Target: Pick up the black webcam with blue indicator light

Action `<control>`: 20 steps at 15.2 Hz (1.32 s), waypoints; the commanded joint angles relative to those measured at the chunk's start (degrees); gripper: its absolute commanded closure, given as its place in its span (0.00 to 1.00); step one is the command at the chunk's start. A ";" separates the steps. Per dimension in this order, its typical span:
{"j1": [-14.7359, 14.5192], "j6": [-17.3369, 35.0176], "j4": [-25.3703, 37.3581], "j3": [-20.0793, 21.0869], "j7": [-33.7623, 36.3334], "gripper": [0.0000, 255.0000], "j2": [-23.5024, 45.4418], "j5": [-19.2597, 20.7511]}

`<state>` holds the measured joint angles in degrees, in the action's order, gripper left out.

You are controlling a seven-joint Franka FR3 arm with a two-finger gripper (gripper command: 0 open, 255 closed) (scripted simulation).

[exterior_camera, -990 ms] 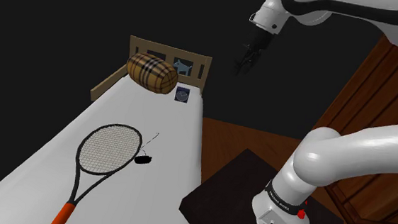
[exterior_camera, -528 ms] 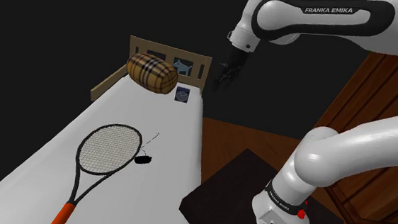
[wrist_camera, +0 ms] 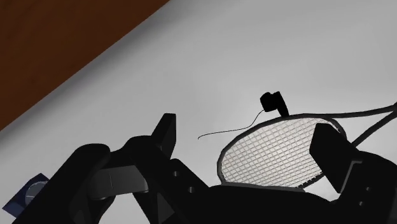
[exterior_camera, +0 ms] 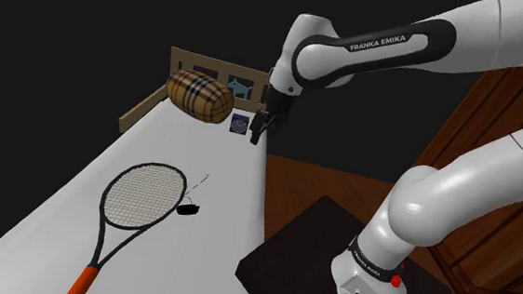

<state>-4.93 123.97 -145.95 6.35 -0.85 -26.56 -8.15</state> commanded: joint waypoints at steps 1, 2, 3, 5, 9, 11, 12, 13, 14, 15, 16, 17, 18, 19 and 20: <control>-0.47 4.15 -0.36 1.28 0.96 0.00 3.95 -0.18; -0.67 5.92 -0.31 1.90 1.50 0.00 5.90 -0.17; -0.85 7.66 -0.17 2.52 2.07 0.00 7.91 -0.10; -1.18 11.06 0.33 3.71 3.32 0.00 12.08 0.25; -1.71 17.37 2.23 5.84 6.40 0.00 20.94 2.05; -2.04 20.20 3.63 6.62 8.31 0.00 25.55 3.59; -2.26 21.51 4.44 6.90 9.36 0.00 27.88 4.53; -2.54 22.75 5.32 7.09 10.47 0.00 30.23 5.55; -2.89 23.92 6.27 7.18 11.61 0.00 32.59 6.65; -3.31 25.01 7.29 7.18 12.78 0.00 34.95 7.80; -3.82 26.02 8.39 7.07 13.95 0.00 37.30 8.97; -4.44 26.94 9.56 6.82 15.08 0.00 39.64 10.11; -5.14 27.79 10.79 6.50 16.18 0.00 41.98 11.20; -5.90 28.56 12.09 6.11 17.22 0.00 44.29 12.23; -6.68 29.25 13.46 5.68 18.20 0.00 46.59 13.19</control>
<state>-10.82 152.09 -133.45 12.38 16.15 17.70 3.94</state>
